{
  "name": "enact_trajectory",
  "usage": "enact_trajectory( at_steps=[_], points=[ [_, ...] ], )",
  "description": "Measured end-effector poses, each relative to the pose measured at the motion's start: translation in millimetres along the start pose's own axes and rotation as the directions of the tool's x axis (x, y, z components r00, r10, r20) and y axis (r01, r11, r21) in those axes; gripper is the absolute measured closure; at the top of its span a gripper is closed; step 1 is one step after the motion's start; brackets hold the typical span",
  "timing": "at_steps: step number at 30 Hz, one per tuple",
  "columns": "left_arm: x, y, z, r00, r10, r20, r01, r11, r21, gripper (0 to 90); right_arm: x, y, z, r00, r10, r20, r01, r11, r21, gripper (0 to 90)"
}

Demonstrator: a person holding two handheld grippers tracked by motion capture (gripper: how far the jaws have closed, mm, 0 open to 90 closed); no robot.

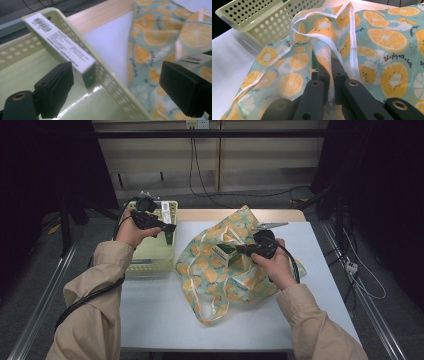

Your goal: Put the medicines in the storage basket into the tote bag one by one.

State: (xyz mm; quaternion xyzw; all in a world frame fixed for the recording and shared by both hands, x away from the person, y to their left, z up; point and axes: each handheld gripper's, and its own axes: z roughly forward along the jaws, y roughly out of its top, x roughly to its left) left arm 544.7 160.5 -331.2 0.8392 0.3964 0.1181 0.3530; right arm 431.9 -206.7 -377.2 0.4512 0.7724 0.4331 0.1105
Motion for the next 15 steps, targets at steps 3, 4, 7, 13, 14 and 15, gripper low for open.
enact_trajectory(
  at_steps=[3,4,7,13,14,15],
  points=[
    [6.0,-0.3,6.0,0.9995,-0.026,-0.018,0.025,0.9997,-0.006,12.7,-0.4,0.1,-0.5,1.0000,-0.001,0.000,0.001,1.000,-0.002,89.2],
    [7.8,-0.3,8.6,0.9989,-0.036,-0.030,0.036,0.9993,-0.013,13.2,-0.3,0.2,-0.6,1.0000,-0.001,-0.001,0.001,1.000,-0.003,89.1],
    [13.3,0.2,17.9,0.9965,-0.063,-0.056,0.062,0.9980,-0.014,13.2,0.1,0.4,-0.7,1.0000,-0.003,-0.002,0.003,1.000,-0.004,89.2],
    [19.7,1.0,38.3,0.9902,-0.091,-0.107,0.091,0.9959,-0.003,14.7,0.1,0.3,-1.3,1.0000,-0.001,-0.007,0.001,1.000,-0.005,89.1],
    [19.9,0.7,41.3,0.9889,-0.101,-0.109,0.101,0.9949,0.001,15.0,0.0,0.4,-1.5,1.0000,-0.001,-0.008,0.001,1.000,-0.005,89.1],
    [20.6,0.4,43.8,0.9881,-0.103,-0.114,0.104,0.9945,0.005,16.3,-0.1,0.4,-1.6,1.0000,-0.001,-0.007,0.001,1.000,-0.005,89.2]
  ],
)
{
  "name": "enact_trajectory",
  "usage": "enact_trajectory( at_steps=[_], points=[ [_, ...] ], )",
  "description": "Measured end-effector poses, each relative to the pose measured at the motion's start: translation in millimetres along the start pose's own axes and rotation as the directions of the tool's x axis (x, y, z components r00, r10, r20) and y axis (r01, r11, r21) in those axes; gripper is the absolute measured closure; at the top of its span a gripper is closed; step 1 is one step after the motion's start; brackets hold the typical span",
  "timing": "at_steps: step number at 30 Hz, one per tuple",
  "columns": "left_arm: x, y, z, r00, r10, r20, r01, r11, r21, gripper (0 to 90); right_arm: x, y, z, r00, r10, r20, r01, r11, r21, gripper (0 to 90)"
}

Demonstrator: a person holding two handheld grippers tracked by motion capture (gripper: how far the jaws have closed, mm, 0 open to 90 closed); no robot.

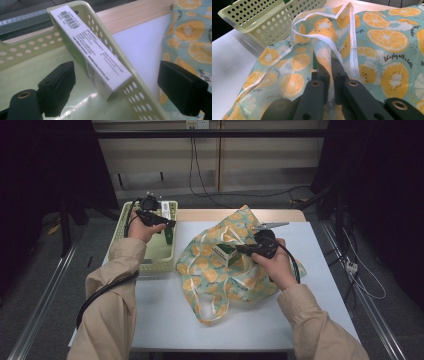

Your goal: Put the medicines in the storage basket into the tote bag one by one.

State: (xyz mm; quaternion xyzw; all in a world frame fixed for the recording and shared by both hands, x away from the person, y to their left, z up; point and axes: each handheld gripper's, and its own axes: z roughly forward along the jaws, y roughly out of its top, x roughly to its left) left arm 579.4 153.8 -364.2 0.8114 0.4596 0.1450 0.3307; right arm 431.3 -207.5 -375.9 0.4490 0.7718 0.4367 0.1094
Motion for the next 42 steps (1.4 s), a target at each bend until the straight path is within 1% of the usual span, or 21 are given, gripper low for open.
enact_trajectory(
  at_steps=[4,6,8,11,13,14,15,18,19,21,22,23,24,26,28,30,33,37,39,41,42],
  points=[
    [1.2,-1.5,9.2,0.9991,-0.042,-0.009,0.042,0.9991,0.000,17.9,-0.5,-0.1,0.1,1.0000,-0.001,0.000,0.001,1.000,0.001,89.1],
    [1.5,-1.9,12.3,0.9992,-0.037,-0.018,0.037,0.9993,0.002,18.8,-0.7,0.2,0.1,1.0000,-0.001,-0.001,0.001,1.000,0.000,89.1],
    [2.1,-2.6,13.8,0.9993,-0.031,-0.023,0.032,0.9995,0.005,23.5,-0.7,0.2,0.4,1.0000,0.001,-0.003,-0.001,1.000,-0.001,89.1],
    [4.9,-4.2,14.0,0.9977,-0.027,-0.063,0.028,0.9992,0.029,25.8,-0.6,-0.3,1.3,1.0000,-0.002,-0.007,0.002,1.000,0.002,89.1],
    [8.0,-6.1,13.1,0.9971,-0.053,-0.054,0.055,0.9982,0.025,28.3,-0.7,-0.6,1.7,1.0000,-0.001,-0.008,0.001,1.000,0.002,89.1],
    [9.3,-7.1,12.6,0.9963,-0.067,-0.055,0.068,0.9974,0.022,30.4,-0.7,-0.6,1.7,1.0000,-0.001,-0.008,0.001,1.000,0.002,89.1],
    [10.6,-7.8,12.1,0.9963,-0.064,-0.058,0.066,0.9975,0.025,32.8,-0.7,-0.5,1.4,1.0000,-0.002,-0.008,0.002,1.000,0.002,89.1],
    [12.9,-11.1,13.5,0.9960,-0.067,-0.059,0.069,0.9969,0.038,45.4,-0.9,-0.3,0.7,1.0000,-0.001,-0.005,0.001,1.000,0.001,89.1],
    [13.5,-12.4,14.6,0.9951,-0.077,-0.063,0.079,0.9959,0.043,48.7,-1.1,-0.4,0.4,1.0000,-0.001,-0.003,0.001,1.000,0.002,89.1],
    [14.5,-14.8,16.4,0.9931,-0.103,-0.057,0.105,0.9940,0.030,49.4,-1.2,-0.8,-0.3,1.0000,-0.002,-0.001,0.002,1.000,0.003,89.1],
    [14.7,-15.3,16.0,0.9912,-0.118,-0.060,0.120,0.9924,0.026,50.3,-1.3,-1.0,-0.5,1.0000,-0.004,0.001,0.004,1.000,0.002,89.1],
    [14.9,-15.8,15.0,0.9903,-0.119,-0.072,0.121,0.9923,0.026,51.7,-1.5,-1.4,-0.8,1.0000,-0.004,0.000,0.004,1.000,0.002,89.1],
    [15.4,-16.1,12.5,0.9904,-0.114,-0.079,0.117,0.9926,0.035,53.2,-1.8,-1.9,-0.9,1.0000,-0.004,0.000,0.004,1.000,0.001,89.2],
    [17.2,-17.4,4.1,0.9868,-0.121,-0.108,0.124,0.9920,0.023,60.0,-3.0,-3.5,-0.3,1.0000,0.006,0.000,-0.006,1.000,0.002,89.2],
    [21.4,-19.7,-4.7,0.9851,-0.156,-0.073,0.157,0.9873,0.019,62.9,-4.6,-5.2,0.9,1.0000,0.007,0.005,-0.007,1.000,0.006,89.1],
    [25.2,-22.0,-14.5,0.9851,-0.160,-0.063,0.162,0.9865,0.025,63.1,-5.4,-5.8,1.2,0.9999,0.008,0.007,-0.008,1.000,0.007,89.1],
    [31.4,-24.3,-32.3,0.9829,-0.181,-0.036,0.181,0.9835,0.005,63.3,-4.8,-5.4,0.9,0.9999,0.007,0.010,-0.007,1.000,0.005,89.2],
    [34.6,-23.2,-60.0,0.9868,-0.162,-0.006,0.161,0.9866,-0.025,63.3,-5.5,-5.8,0.3,0.9998,0.004,0.019,-0.004,1.000,0.010,89.2],
    [32.6,-21.8,-73.2,0.9901,-0.139,0.016,0.140,0.9897,-0.031,63.4,-7.3,-6.9,1.1,0.9996,0.007,0.026,-0.008,1.000,0.010,89.1],
    [29.4,-20.7,-85.8,0.9945,-0.099,0.032,0.101,0.9942,-0.038,63.4,-8.0,-6.7,0.9,0.9995,0.012,0.028,-0.012,1.000,0.011,89.2],
    [26.7,-20.4,-91.4,0.9947,-0.089,0.052,0.092,0.9948,-0.044,63.4,-8.3,-6.4,0.9,0.9995,0.012,0.028,-0.013,1.000,0.007,89.2]
  ],
)
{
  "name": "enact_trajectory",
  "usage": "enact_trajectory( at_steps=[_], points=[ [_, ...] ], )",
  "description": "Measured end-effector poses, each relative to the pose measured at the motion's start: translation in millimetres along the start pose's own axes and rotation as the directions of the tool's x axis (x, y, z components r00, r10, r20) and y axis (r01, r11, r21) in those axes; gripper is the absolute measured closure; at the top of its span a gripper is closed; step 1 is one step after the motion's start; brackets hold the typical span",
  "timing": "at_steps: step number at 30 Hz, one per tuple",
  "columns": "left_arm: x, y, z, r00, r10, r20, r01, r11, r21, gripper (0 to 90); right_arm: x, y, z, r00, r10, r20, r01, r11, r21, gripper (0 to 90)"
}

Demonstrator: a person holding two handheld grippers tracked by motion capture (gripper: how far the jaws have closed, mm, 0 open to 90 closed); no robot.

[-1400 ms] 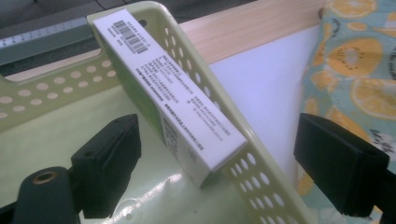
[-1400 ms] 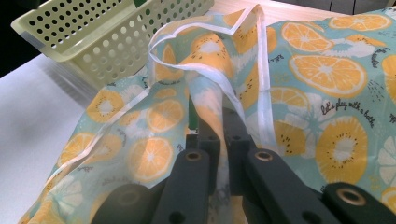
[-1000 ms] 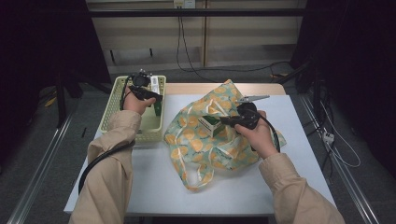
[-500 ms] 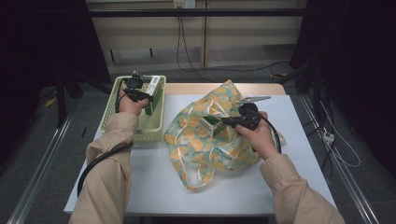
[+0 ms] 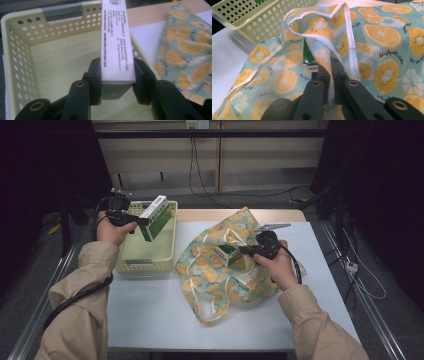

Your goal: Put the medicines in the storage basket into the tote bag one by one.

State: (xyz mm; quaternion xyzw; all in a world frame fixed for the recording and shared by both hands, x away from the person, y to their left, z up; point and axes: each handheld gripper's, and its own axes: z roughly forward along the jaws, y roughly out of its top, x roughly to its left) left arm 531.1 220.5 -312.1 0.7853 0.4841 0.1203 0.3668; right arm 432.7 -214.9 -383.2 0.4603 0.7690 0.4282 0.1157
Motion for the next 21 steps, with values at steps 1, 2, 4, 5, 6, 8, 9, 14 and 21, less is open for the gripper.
enact_trajectory(
  at_steps=[1,2,4,5,6,8,9,14,21],
  points=[
    [-2.9,0.2,-4.9,0.9997,0.019,0.017,-0.019,0.9998,-0.003,63.4,0.5,0.3,0.1,1.0000,0.000,-0.001,0.000,1.000,0.000,89.2],
    [-6.7,0.1,-8.6,0.9988,0.036,0.034,-0.036,0.9994,-0.004,63.4,0.9,0.3,0.5,1.0000,-0.003,0.001,0.003,1.000,0.003,89.2],
    [-14.8,-0.6,-14.4,0.9955,0.072,0.062,-0.072,0.9974,-0.002,63.3,1.3,0.0,1.5,1.0000,-0.003,0.004,0.003,1.000,0.006,89.1],
    [-19.6,-1.1,-16.1,0.9933,0.090,0.073,-0.091,0.9959,0.000,63.3,1.5,0.0,1.7,1.0000,-0.003,0.004,0.003,1.000,0.006,89.1],
    [-24.0,-1.4,-17.7,0.9904,0.107,0.088,-0.107,0.9942,-0.003,63.3,1.8,0.0,1.7,1.0000,-0.002,0.004,0.002,1.000,0.005,89.2],
    [-33.1,-2.2,-20.2,0.9839,0.134,0.118,-0.134,0.9910,-0.007,63.3,2.2,0.2,1.4,1.0000,-0.004,0.006,0.004,1.000,0.006,89.2],
    [-37.2,-2.4,-21.1,0.9794,0.147,0.138,-0.148,0.9890,-0.007,63.3,2.1,0.3,0.9,1.0000,-0.004,0.008,0.004,1.000,0.006,89.1],
    [-61.3,-6.4,-20.8,0.9508,0.231,0.207,-0.236,0.9719,-0.002,63.3,1.0,-0.1,-1.3,0.9999,-0.005,0.015,0.005,1.000,0.011,89.2],
    [-97.7,-18.7,-16.5,0.9008,0.315,0.299,-0.330,0.9439,0.001,63.3,0.6,-0.4,-2.9,0.9998,-0.007,0.017,0.007,1.000,0.008,89.1]
  ],
)
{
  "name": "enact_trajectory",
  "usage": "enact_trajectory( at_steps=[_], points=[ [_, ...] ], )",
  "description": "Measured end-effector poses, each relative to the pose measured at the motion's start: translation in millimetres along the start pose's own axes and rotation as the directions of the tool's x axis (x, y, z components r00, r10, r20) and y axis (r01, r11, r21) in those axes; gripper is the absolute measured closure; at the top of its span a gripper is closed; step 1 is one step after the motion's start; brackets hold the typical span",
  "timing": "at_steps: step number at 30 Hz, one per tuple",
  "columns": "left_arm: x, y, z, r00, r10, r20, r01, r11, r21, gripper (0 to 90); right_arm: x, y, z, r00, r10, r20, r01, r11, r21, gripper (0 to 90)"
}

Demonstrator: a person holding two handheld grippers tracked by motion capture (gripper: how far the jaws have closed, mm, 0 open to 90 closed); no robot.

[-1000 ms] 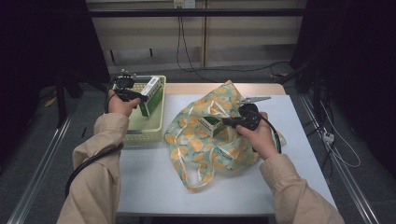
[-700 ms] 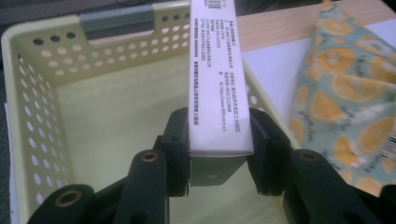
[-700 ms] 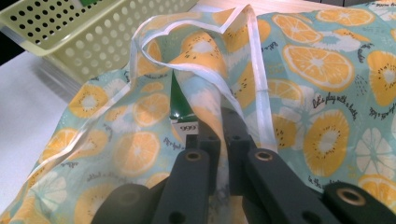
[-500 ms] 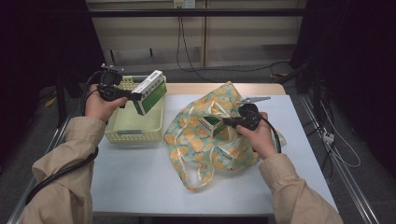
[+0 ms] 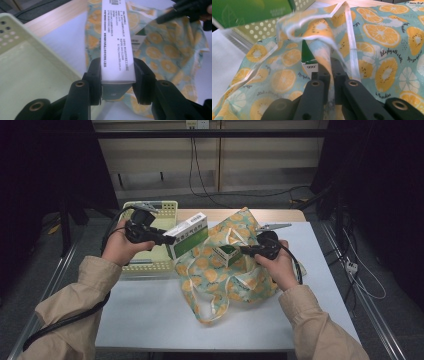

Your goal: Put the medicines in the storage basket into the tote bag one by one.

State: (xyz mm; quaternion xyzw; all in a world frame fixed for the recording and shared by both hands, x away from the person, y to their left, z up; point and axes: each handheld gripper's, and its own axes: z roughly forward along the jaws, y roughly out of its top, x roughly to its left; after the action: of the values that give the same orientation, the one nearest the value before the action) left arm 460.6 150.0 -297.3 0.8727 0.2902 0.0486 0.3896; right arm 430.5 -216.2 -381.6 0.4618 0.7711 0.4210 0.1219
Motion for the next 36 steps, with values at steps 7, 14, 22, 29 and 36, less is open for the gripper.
enact_trajectory(
  at_steps=[7,14,22,29,36],
  points=[
    [-13.6,-1.7,3.7,0.9990,0.044,0.011,-0.044,0.9990,0.001,63.3,-0.8,-1.3,-2.2,0.9999,0.010,0.006,-0.010,1.000,-0.006,89.1],
    [-12.4,8.1,-19.7,0.9986,0.052,0.014,-0.051,0.9981,-0.035,63.3,-2.2,-0.7,-2.8,0.9999,0.010,0.010,-0.010,1.000,-0.007,89.1],
    [-33.5,3.9,-14.0,0.9905,0.097,0.097,-0.095,0.9951,-0.028,63.3,-1.2,-0.1,3.5,0.9998,0.019,0.006,-0.019,1.000,-0.005,89.1],
    [-48.5,-6.2,10.9,0.9785,0.126,0.163,-0.126,0.9920,-0.006,63.2,-0.8,4.7,0.4,0.9999,0.010,0.007,-0.010,1.000,-0.012,89.1],
    [-58.2,-12.7,46.3,0.9704,0.145,0.193,-0.156,0.9865,0.048,63.2,3.4,8.6,-2.6,1.0000,0.002,0.001,-0.002,1.000,-0.019,89.2]
  ],
)
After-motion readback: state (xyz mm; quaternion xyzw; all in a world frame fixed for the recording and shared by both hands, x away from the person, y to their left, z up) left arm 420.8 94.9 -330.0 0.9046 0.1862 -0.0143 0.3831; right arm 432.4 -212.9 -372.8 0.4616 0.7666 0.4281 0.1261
